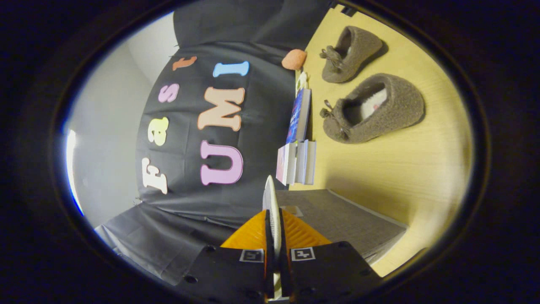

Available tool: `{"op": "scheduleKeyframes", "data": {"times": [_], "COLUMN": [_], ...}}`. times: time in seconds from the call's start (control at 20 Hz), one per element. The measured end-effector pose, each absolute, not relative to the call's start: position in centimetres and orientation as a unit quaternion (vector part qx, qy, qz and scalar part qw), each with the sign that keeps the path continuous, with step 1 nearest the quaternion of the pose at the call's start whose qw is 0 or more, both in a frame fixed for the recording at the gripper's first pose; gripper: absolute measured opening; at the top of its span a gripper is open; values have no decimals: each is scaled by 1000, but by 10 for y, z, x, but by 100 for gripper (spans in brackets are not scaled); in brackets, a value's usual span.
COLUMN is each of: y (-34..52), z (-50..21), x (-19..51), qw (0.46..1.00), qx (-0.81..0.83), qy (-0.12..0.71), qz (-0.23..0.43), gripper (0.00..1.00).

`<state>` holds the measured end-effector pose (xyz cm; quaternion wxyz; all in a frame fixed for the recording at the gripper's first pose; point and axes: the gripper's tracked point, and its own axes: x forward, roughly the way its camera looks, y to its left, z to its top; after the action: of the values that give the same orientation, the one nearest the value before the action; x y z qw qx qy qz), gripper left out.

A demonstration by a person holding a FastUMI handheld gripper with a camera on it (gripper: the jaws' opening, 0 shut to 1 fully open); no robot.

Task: Open the storage box then place both shoes into the box .Put the left shoe in first, then the right shoe, with the right side of both shoes facing outward in a uniform manner.

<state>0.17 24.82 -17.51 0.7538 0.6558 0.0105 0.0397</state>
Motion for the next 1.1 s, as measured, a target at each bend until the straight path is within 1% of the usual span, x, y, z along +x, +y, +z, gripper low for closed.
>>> {"op": "scheduleKeyframes", "data": {"times": [0.2, 0.45, 0.7, 0.85, 1.1], "y": [255, 291, 348, 391, 453], "z": [-133, -84, -39, -31, -39], "x": [-3, -15, -27, -34, -43], "qw": [771, 792, 788, 786, 799], "qx": [634, 605, 607, 606, 586], "qy": [-12, -16, -17, 4, 41], "qz": [58, 81, 104, 117, 130], "gripper": [9, 9, 10, 10, 9]}}
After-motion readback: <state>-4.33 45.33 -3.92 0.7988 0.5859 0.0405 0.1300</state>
